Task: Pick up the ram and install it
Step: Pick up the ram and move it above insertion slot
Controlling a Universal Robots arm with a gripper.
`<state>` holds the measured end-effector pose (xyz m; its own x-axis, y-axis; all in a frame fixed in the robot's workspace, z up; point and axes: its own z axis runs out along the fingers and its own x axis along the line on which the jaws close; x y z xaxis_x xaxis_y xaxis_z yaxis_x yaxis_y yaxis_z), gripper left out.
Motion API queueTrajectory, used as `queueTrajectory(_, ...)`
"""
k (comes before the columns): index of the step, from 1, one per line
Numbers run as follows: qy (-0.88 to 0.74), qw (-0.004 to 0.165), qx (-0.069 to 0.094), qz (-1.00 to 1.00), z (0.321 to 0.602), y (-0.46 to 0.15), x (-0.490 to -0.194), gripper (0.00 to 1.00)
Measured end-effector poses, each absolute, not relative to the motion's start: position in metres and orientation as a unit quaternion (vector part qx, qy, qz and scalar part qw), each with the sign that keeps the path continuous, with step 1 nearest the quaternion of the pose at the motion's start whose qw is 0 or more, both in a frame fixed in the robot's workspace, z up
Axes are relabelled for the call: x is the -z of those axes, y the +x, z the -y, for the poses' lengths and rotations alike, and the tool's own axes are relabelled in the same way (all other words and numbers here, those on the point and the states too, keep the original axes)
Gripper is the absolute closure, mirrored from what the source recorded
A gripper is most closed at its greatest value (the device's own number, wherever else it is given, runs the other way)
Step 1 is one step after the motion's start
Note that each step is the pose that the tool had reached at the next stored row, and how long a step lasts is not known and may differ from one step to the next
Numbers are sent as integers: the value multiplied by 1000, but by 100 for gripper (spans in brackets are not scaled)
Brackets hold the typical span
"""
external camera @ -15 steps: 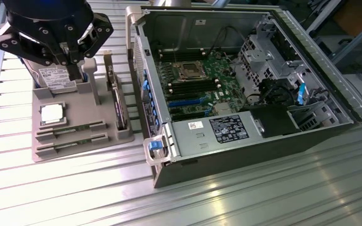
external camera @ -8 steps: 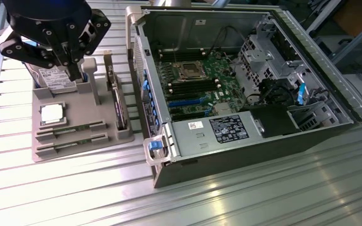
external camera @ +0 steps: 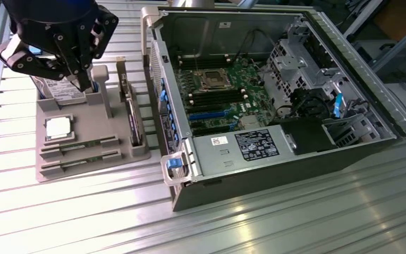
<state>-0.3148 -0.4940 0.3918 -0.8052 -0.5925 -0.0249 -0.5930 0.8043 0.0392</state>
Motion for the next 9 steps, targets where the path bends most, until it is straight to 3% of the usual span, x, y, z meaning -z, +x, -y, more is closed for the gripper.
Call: queueTrajectory(9,-381,4,-23,-924,494,-315,-392,89)
